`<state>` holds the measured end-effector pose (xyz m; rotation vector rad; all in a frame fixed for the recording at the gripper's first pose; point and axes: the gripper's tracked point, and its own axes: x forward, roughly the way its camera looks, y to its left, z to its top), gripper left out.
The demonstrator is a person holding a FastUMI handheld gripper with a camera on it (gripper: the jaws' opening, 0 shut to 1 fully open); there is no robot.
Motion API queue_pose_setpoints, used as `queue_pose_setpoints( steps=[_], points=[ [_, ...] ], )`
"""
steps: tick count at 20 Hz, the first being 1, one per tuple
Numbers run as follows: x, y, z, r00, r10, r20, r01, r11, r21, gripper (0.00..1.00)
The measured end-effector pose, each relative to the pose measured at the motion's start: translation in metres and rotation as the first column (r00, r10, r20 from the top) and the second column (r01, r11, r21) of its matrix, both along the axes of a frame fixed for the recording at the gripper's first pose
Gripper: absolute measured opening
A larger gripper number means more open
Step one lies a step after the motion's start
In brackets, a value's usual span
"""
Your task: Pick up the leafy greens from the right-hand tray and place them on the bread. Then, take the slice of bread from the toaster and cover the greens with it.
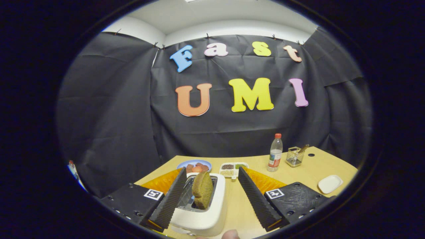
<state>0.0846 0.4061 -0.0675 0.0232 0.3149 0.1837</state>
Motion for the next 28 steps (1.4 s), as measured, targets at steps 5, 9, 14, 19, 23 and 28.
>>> queue_pose_setpoints(
  steps=[5, 9, 14, 19, 23, 28],
  points=[
    [0.010, 0.013, -0.027, 0.997, -0.008, -0.083, 0.005, 0.999, -0.039, 0.90],
    [0.020, 0.020, -0.047, 0.990, -0.020, -0.143, 0.016, 1.000, -0.026, 0.79],
    [0.027, 0.018, -0.058, 0.981, -0.051, -0.189, 0.045, 0.998, -0.034, 0.38],
    [0.022, 0.021, -0.043, 0.983, -0.017, -0.181, 0.022, 0.999, 0.024, 0.08],
    [0.020, 0.017, 0.003, 0.996, -0.003, -0.089, 0.009, 0.997, 0.073, 0.08],
    [0.017, 0.000, 0.051, 1.000, 0.009, -0.013, -0.007, 0.992, 0.122, 0.08]
  ],
)
